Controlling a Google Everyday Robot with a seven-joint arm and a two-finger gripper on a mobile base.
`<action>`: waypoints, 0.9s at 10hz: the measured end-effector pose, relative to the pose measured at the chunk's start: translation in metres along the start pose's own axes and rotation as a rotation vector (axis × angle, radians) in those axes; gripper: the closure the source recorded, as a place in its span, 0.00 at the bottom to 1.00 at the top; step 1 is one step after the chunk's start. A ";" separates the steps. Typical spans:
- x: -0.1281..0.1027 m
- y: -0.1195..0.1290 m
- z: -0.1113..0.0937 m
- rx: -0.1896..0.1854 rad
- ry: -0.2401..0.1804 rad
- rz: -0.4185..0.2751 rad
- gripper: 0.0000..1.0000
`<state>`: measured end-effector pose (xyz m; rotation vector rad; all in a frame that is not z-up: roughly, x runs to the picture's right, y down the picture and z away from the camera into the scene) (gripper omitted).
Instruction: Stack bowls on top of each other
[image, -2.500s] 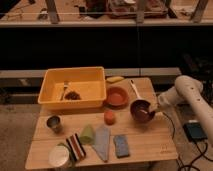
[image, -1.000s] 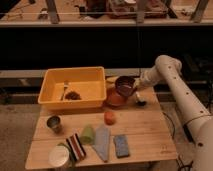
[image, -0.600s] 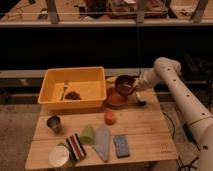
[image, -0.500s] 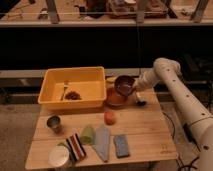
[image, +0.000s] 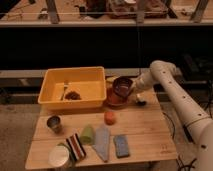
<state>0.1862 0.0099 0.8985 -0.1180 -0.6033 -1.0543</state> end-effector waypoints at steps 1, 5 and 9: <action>-0.001 0.000 0.005 0.002 -0.005 0.003 0.91; -0.006 0.000 0.022 0.014 -0.030 0.004 0.79; -0.009 -0.003 0.028 0.023 -0.041 0.007 0.41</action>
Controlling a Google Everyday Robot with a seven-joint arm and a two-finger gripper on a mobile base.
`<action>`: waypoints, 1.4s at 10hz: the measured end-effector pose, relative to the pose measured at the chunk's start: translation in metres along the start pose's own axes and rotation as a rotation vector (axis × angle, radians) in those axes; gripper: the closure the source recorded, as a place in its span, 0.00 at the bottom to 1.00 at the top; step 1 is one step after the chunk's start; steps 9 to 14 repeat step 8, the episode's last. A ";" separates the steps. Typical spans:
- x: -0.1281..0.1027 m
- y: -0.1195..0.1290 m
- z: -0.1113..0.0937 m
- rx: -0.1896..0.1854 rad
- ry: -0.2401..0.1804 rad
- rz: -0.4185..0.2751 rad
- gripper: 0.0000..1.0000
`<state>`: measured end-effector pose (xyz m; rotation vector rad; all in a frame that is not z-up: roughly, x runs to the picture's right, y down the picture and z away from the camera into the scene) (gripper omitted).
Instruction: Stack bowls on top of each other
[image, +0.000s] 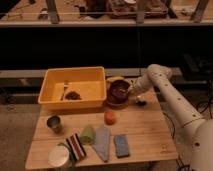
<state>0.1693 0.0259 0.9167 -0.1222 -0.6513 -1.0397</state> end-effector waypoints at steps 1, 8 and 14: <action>-0.001 0.000 0.001 0.005 -0.005 0.002 0.29; -0.003 -0.001 0.001 0.015 -0.011 -0.007 0.20; -0.003 -0.001 0.001 0.015 -0.011 -0.007 0.20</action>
